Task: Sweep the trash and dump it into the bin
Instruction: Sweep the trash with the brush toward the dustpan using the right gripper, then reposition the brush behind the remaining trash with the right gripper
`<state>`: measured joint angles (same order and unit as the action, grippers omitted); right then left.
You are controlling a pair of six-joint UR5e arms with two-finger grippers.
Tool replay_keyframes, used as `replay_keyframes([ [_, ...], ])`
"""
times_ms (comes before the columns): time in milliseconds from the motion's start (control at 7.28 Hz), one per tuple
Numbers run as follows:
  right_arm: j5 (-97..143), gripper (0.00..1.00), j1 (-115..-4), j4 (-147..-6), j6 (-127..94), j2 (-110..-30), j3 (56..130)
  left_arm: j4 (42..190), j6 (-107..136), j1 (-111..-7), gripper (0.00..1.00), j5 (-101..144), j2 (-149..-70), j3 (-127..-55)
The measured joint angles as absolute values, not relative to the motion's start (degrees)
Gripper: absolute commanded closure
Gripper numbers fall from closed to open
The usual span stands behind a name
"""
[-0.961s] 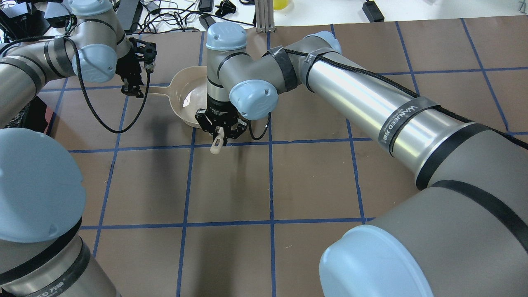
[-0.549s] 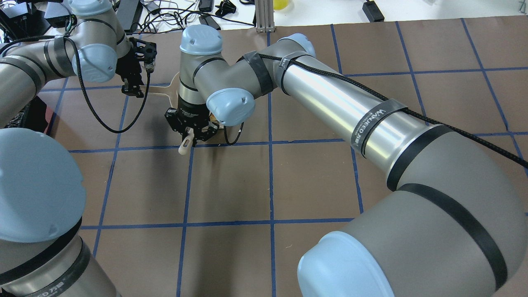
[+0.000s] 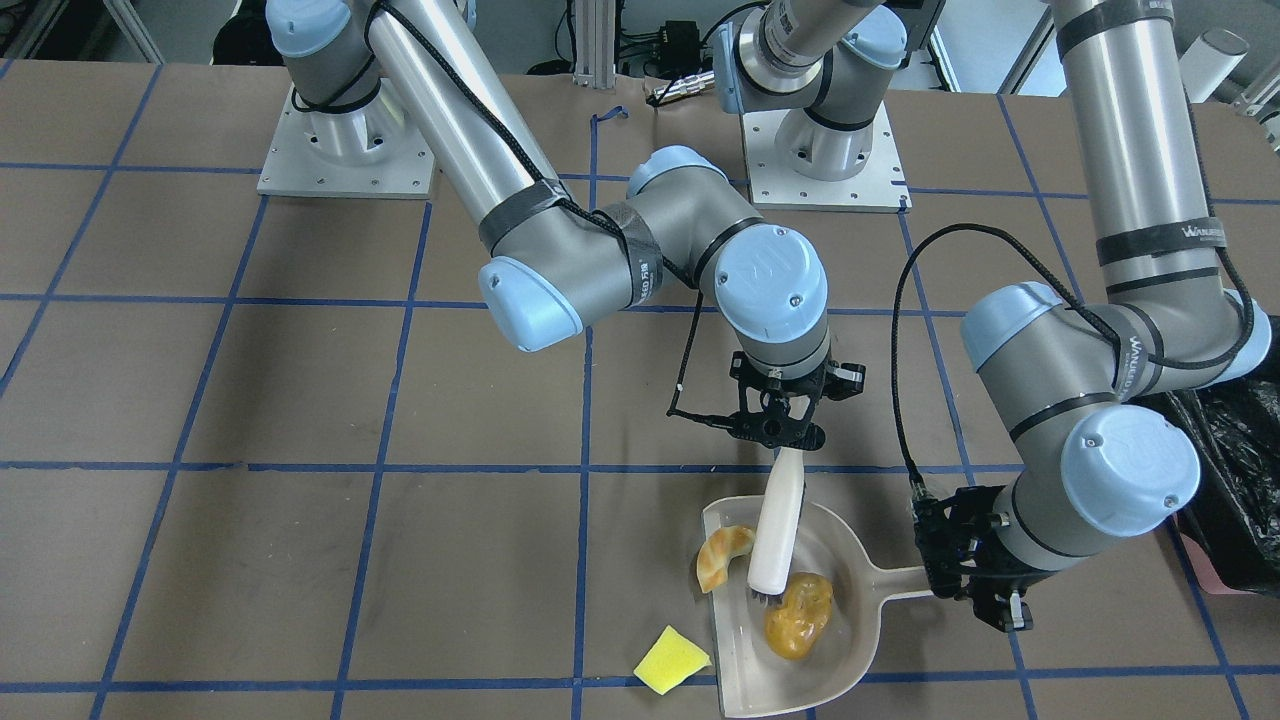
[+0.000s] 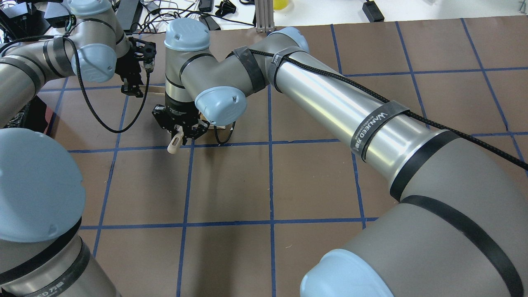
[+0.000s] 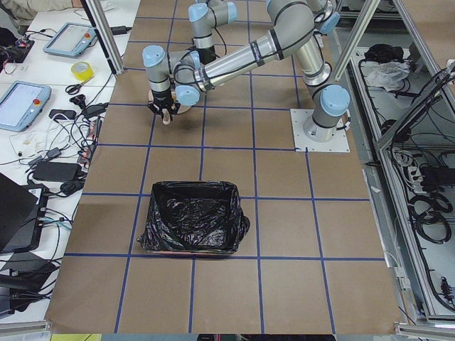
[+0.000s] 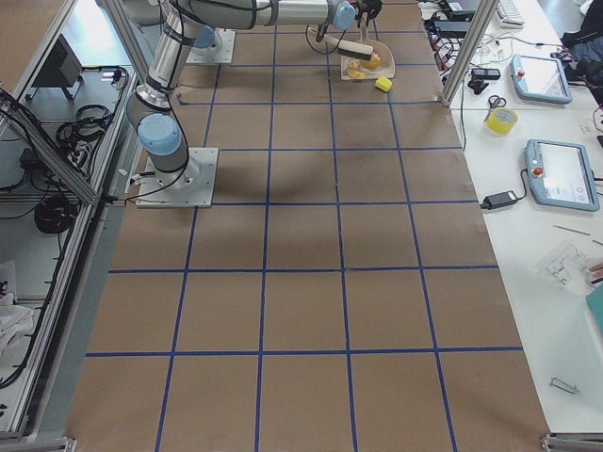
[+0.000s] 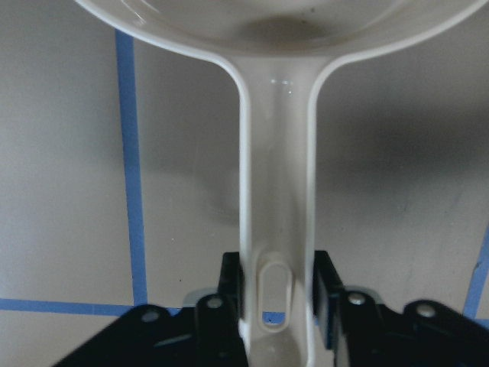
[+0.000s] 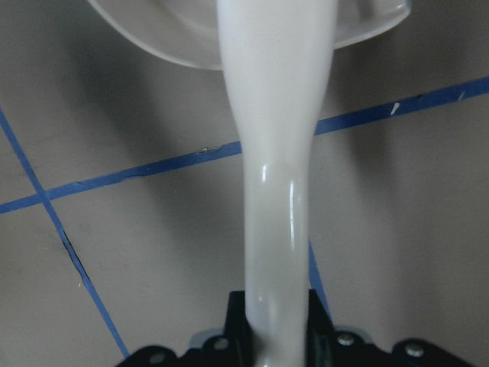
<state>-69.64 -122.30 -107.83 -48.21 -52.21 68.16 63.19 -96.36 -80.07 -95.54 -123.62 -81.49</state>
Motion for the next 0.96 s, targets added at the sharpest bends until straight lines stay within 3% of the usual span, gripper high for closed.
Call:
replay_keyframes([
  [961, -85.75, 1.00, -113.85, -98.26, -27.57, -53.13, 68.59, 63.19, -96.55, -80.07, 1.00, -95.54, -123.66, -81.47],
])
